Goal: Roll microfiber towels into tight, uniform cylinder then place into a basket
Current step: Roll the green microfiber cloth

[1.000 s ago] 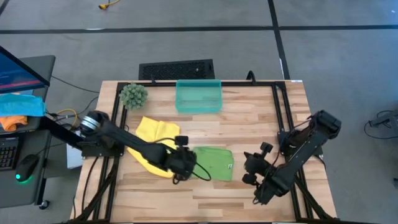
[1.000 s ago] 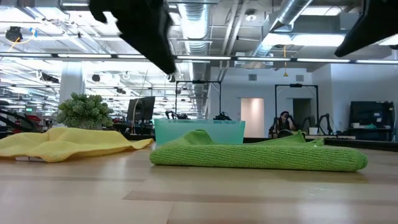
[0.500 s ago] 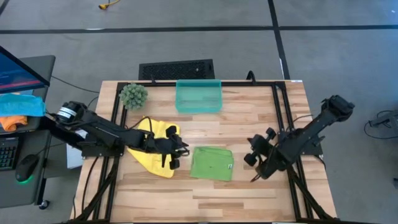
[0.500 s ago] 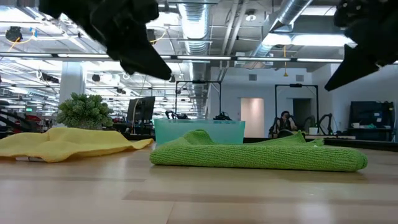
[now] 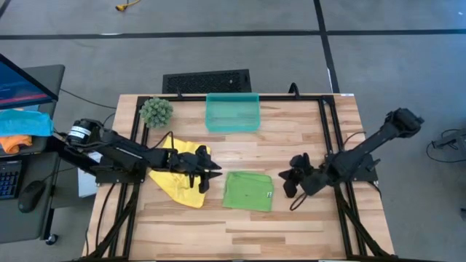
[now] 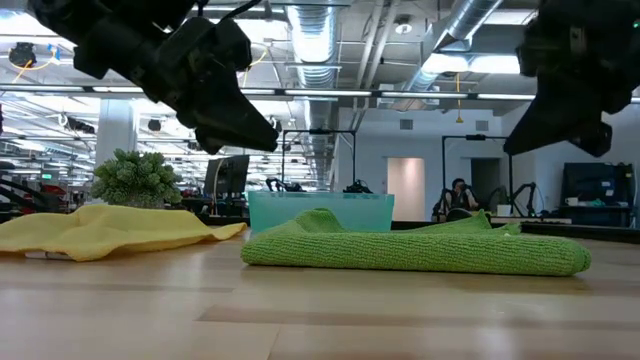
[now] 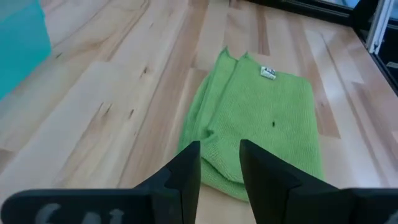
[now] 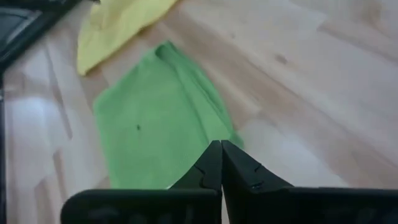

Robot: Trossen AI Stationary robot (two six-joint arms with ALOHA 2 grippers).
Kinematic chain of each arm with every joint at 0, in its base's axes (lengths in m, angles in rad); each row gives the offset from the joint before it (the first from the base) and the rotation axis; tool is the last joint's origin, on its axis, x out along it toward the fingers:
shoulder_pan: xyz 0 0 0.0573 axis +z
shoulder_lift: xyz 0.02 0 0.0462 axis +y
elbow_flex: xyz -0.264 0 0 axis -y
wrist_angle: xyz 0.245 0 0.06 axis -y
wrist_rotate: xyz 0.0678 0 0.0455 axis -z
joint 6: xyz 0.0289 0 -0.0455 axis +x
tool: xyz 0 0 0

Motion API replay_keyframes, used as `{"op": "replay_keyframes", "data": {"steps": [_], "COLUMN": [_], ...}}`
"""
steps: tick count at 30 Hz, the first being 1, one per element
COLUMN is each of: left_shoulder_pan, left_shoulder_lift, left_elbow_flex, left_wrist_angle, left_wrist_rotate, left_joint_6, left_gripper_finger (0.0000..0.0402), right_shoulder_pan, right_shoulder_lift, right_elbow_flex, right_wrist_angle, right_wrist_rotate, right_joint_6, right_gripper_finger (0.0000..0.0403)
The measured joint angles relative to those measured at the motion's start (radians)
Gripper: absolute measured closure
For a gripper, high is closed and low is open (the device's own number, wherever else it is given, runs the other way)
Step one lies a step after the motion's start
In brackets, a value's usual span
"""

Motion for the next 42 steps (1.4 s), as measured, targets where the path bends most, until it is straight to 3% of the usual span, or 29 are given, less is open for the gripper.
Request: {"op": "replay_keyframes", "data": {"steps": [7,14,23,29,42], "left_shoulder_pan": [0.000,0.000,0.016,0.055,0.135], "left_shoulder_lift": [0.000,0.036,0.176,0.240,0.439], "left_elbow_flex": [0.000,0.001,0.000,0.000,0.096], "left_wrist_angle": [-0.032,-0.052,0.067,0.173,0.244], "left_wrist_rotate": [0.001,0.047,0.111,0.148,0.257], "left_joint_6": [-0.006,-0.098,-0.116,-0.139,-0.173], "left_gripper_finger": [0.0250,0.0192,0.0181,0.0181,0.0181], "right_shoulder_pan": [-0.090,-0.168,-0.227,-0.257,-0.274], "right_shoulder_lift": [0.078,0.167,0.293,0.379,0.404], "right_elbow_flex": [-0.004,-0.004,-0.004,-0.003,0.000], "right_wrist_angle": [0.036,0.142,0.180,0.327,0.349], "right_wrist_rotate": [-0.127,-0.249,-0.311,-0.386,-0.385], "right_joint_6": [-0.006,-0.103,-0.125,-0.201,-0.209], "right_gripper_finger": [0.0335,0.0253,0.0158,0.0154,0.0162]}}
